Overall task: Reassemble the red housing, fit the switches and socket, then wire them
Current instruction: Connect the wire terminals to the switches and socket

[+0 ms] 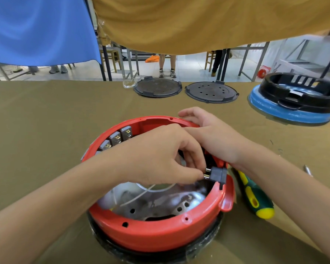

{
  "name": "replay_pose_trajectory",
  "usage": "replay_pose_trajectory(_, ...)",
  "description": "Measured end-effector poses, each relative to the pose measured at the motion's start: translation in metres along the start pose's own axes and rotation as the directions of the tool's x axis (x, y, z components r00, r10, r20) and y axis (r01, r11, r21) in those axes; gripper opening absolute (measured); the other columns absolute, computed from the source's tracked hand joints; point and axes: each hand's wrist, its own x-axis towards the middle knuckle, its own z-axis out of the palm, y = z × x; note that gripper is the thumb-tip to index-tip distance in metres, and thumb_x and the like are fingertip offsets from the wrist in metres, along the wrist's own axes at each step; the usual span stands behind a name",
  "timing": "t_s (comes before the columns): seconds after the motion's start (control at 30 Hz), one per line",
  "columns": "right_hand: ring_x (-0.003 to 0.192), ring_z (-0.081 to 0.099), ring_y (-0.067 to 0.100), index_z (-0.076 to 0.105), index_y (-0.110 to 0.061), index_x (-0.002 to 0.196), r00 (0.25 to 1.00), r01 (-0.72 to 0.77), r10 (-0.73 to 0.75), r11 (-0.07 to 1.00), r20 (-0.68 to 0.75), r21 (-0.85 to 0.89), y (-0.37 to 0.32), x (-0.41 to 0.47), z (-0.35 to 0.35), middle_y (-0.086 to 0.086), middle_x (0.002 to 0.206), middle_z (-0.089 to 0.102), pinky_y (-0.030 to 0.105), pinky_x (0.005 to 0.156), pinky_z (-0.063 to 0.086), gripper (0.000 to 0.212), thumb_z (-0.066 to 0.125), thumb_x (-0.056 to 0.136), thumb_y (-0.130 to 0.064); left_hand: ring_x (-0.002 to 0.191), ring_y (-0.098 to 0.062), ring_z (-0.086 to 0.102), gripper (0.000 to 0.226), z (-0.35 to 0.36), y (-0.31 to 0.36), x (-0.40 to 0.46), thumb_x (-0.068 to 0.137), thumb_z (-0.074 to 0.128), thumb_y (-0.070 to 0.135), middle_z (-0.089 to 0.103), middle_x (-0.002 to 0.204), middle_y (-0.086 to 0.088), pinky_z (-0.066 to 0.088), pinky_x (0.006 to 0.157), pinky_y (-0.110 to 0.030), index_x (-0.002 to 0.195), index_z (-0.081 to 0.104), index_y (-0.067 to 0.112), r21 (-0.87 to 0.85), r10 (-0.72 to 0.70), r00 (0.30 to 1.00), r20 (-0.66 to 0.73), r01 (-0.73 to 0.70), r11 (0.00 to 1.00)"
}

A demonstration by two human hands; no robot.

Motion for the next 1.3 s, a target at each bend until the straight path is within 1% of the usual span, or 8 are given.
replay_pose_trajectory(0.23,0.103,0.066,0.002,0.049,-0.027,0.132,1.0,-0.006,0.006,1.0,0.002,0.009,0.0032,0.0017,-0.0014,-0.015,0.119,0.066,0.034,0.1,0.049,0.049,0.07,0.087,-0.031,0.037,0.014,0.049,0.018,0.0031,0.0034,0.0005,0.086,0.069,0.006,0.057,0.044,0.024,0.03,0.041,0.001,0.072,0.07,0.017,0.005,-0.004,1.0,-0.013,0.004,1.0)
replay_pose_trajectory(0.43,0.105,0.066,0.006,0.051,-0.027,0.13,1.0,-0.012,0.012,0.999,-0.002,0.031,0.0047,0.0021,-0.0005,-0.013,0.119,0.067,0.037,0.101,0.048,0.052,0.072,0.083,-0.032,0.056,0.003,0.064,0.014,0.008,-0.0013,0.0009,0.078,0.069,0.009,0.069,0.06,0.016,0.045,0.055,-0.011,0.072,0.076,0.02,0.104,0.073,0.993,-0.092,-0.063,0.993)
replay_pose_trajectory(0.53,0.102,0.067,0.004,0.051,-0.025,0.13,1.0,-0.015,0.015,0.999,-0.009,0.034,0.0045,0.0022,0.0006,-0.013,0.118,0.067,0.036,0.101,0.048,0.048,0.071,0.086,-0.027,0.059,0.001,0.065,0.014,0.009,-0.0002,-0.0001,0.079,0.069,0.011,0.069,0.062,0.016,0.052,0.06,-0.018,0.072,0.075,0.021,0.13,0.096,0.99,-0.105,-0.082,0.988)
replay_pose_trajectory(0.67,0.102,0.067,0.004,0.052,-0.025,0.129,1.0,-0.025,0.026,0.998,-0.013,0.05,0.0031,0.0023,0.0003,-0.013,0.118,0.067,0.034,0.1,0.049,0.048,0.07,0.085,-0.025,0.045,0.01,0.056,0.018,0.0045,0.0032,-0.0001,0.082,0.07,0.007,0.063,0.051,0.02,0.037,0.049,-0.003,0.071,0.073,0.02,0.075,0.053,0.997,-0.062,-0.048,0.996)
replay_pose_trajectory(0.8,0.099,0.068,0.003,0.051,-0.027,0.129,0.999,-0.036,0.036,0.998,0.003,0.054,0.0035,0.0018,-0.0007,-0.014,0.117,0.067,0.032,0.096,0.051,0.047,0.07,0.086,-0.027,0.037,0.011,0.05,0.018,0.0035,0.003,-0.0001,0.08,0.068,0.004,0.055,0.043,0.024,0.032,0.044,-0.001,0.067,0.071,0.016,0.06,0.037,0.998,-0.053,-0.034,0.998)
replay_pose_trajectory(1.0,0.099,0.067,0.001,0.052,-0.028,0.128,1.0,-0.029,0.029,0.998,0.006,0.052,0.0061,0.0028,-0.0016,-0.015,0.116,0.068,0.03,0.096,0.05,0.049,0.072,0.083,-0.031,0.049,0.003,0.059,0.014,0.0067,-0.0005,0.001,0.077,0.069,0.006,0.063,0.054,0.017,0.038,0.052,-0.006,0.07,0.074,0.016,0.106,0.108,0.991,-0.076,-0.099,0.989)
replay_pose_trajectory(1.13,0.097,0.067,-0.001,0.052,-0.031,0.127,1.0,-0.022,0.022,0.999,-0.004,0.034,0.0049,0.0032,0.0004,-0.018,0.114,0.068,0.028,0.093,0.051,0.064,0.068,0.067,-0.044,0.059,-0.004,0.065,0.013,0.0075,-0.0036,0.0004,0.076,0.067,0.008,0.069,0.063,0.01,0.044,0.057,-0.011,0.072,0.075,0.017,0.145,0.158,0.982,-0.098,-0.143,0.979)
replay_pose_trajectory(1.3,0.099,0.066,-0.001,0.052,-0.031,0.127,0.999,-0.031,0.031,1.0,-0.012,0.004,0.0032,0.0027,0.0005,-0.018,0.114,0.068,0.03,0.095,0.049,0.064,0.067,0.067,-0.046,0.064,-0.006,0.067,0.013,0.0077,-0.0033,0.0006,0.078,0.068,0.007,0.07,0.065,0.008,0.048,0.06,-0.014,0.074,0.076,0.016,0.187,0.191,0.976,-0.1,-0.17,0.967)
